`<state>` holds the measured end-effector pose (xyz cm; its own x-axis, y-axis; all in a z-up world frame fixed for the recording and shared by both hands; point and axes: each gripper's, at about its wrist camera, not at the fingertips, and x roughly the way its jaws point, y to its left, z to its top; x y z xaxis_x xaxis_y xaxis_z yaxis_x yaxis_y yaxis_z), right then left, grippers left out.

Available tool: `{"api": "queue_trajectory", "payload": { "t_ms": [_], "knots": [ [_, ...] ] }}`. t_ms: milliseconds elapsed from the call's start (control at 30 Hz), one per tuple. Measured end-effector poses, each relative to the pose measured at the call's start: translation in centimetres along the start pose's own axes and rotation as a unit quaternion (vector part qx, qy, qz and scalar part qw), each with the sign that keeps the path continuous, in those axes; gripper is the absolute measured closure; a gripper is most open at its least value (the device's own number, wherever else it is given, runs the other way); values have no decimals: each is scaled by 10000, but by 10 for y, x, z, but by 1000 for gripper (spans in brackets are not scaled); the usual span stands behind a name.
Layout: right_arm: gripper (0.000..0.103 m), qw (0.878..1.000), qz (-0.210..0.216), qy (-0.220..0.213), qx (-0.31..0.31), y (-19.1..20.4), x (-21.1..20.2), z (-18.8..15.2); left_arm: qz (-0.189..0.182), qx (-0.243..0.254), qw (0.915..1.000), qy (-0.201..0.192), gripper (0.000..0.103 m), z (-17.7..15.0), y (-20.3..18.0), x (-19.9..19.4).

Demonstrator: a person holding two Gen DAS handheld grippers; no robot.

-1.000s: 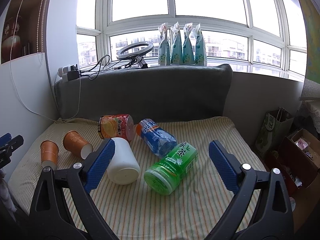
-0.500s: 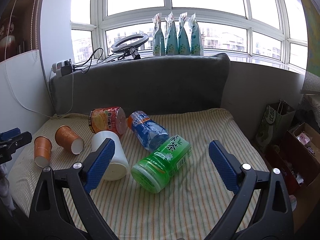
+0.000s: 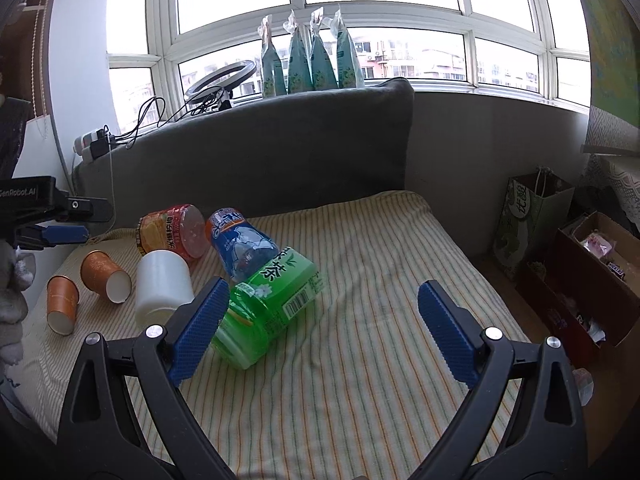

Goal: Flip cup upright
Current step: 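Move the left gripper down over the lying blue ARCTIC OCEAN bottle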

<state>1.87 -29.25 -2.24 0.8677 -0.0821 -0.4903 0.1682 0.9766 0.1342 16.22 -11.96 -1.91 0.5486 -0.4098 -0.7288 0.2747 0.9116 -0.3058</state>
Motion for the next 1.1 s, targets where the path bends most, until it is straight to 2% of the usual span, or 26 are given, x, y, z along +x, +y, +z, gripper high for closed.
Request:
{"api": "queue_trajectory", "payload": {
  "t_ms": [200, 333, 467, 667, 833, 1100],
  "knots": [
    [6, 9998, -70, 33, 175, -22, 5, -4, -159, -753, 9959, 478, 19, 24, 0, 38],
    [6, 9996, -98, 68, 267, -34, 9, -7, -306, -1247, 9876, 899, 19, 36, -8, 66],
    [6, 9993, -129, 81, 332, -43, 11, -9, -300, -1477, 9810, 1220, 19, 43, -20, 91],
    [6, 9988, -187, 65, 443, -55, 12, -10, -58, -1707, 9731, 1547, 19, 48, -27, 125],
    [6, 9983, -220, 53, 546, -65, 12, -12, 164, -1703, 9695, 1753, 19, 48, -28, 147],
    [6, 9976, -235, 60, 643, -72, 13, -13, 557, -1448, 9723, 1747, 19, 52, -37, 164]
  ]
}}
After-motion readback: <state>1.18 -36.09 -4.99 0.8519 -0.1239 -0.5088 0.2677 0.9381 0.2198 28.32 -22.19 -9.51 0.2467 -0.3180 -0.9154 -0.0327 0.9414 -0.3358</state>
